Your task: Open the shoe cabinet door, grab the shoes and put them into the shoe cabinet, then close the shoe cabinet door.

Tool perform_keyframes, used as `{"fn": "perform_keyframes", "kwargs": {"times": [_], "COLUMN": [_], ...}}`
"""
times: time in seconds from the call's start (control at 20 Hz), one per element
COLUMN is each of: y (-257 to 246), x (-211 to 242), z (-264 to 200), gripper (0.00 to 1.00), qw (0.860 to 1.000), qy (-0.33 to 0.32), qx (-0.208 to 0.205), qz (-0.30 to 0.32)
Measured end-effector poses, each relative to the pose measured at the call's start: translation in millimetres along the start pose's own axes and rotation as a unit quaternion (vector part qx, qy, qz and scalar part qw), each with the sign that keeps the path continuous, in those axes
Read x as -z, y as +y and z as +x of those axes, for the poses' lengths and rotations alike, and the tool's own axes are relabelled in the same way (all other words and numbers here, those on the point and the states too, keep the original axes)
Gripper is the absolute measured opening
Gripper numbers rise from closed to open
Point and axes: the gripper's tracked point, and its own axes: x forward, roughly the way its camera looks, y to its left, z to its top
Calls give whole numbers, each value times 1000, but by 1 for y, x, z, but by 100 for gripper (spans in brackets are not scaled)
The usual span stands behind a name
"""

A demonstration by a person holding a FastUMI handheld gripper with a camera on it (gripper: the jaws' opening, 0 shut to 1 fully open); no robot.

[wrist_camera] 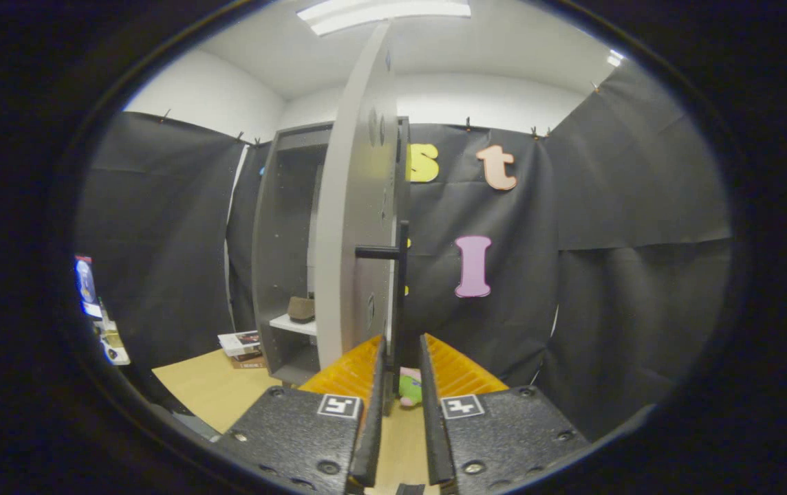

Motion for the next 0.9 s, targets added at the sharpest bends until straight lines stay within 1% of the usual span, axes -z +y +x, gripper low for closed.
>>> {"fn": "perform_keyframes", "kwargs": {"times": [0.1, 0.15, 0.2, 0.25, 0.35, 0.4, 0.5, 0.6, 0.75, 0.85, 0.9], "y": [5, 11, 17, 24, 45, 61, 93, 110, 145, 158, 167], "x": [-8, -10, -10, -11, -7, 1, 14, 31, 56, 68, 82], "z": [-30, -41, -50, -57, -65, -66, -60, -46, -25, -12, -6], "gripper": [60, 75, 85, 97, 100, 100, 100, 100, 100, 100, 100], "qw": [999, 999, 998, 997, 995, 995, 996, 996, 996, 995, 995], "qy": [-32, -46, -60, -71, -82, -80, -81, -81, -87, -100, -95], "qx": [15, 22, 31, 38, 53, 49, 24, 18, -4, 0, -1], "qz": [7, -1, -10, -18, -16, -17, -27, -21, -20, -14, -10]}}
